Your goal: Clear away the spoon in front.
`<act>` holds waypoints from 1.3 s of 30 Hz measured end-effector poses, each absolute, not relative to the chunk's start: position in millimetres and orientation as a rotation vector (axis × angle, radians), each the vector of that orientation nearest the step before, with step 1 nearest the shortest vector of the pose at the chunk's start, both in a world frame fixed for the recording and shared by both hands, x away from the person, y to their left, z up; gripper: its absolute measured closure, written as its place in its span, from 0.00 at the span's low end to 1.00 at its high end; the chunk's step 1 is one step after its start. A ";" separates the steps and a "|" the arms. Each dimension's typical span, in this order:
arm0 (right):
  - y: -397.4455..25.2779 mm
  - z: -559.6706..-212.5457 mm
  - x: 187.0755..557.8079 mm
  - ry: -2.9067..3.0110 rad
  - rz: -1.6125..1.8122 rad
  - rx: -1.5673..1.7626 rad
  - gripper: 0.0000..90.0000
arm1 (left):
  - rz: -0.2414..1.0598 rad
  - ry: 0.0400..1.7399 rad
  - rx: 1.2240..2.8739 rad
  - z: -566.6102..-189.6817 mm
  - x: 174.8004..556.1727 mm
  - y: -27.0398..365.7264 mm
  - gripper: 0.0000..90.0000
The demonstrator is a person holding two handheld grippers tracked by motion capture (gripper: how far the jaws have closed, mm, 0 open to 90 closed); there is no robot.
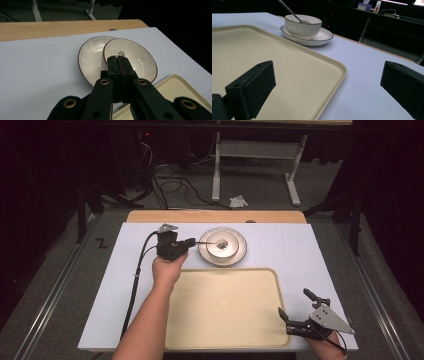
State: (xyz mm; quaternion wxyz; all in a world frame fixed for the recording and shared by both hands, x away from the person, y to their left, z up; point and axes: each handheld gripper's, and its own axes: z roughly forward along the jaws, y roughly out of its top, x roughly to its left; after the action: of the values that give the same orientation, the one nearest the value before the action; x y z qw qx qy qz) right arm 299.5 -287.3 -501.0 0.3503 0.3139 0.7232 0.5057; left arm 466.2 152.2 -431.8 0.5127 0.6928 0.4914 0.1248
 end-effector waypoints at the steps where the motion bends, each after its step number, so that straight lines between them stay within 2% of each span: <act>1: -287.2 -501.1 299.4 1.871 1.312 0.819 0.01 | 0.313 1.169 1.664 -430.8 464.5 151.7 1.00; 16: -287.3 -499.9 298.2 1.864 1.309 0.820 0.01 | 0.452 1.065 1.633 -418.0 438.0 149.0 1.00; 39: -285.4 -499.4 298.3 1.868 1.306 0.799 0.01 | 0.465 0.993 1.573 -416.8 390.4 172.0 1.00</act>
State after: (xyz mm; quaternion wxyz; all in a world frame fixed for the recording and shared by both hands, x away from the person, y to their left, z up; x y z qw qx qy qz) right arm 298.3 -285.4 -499.4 0.3551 0.3091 0.7230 0.5056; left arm 390.4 172.0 -416.8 0.5746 0.6713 0.4240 0.1986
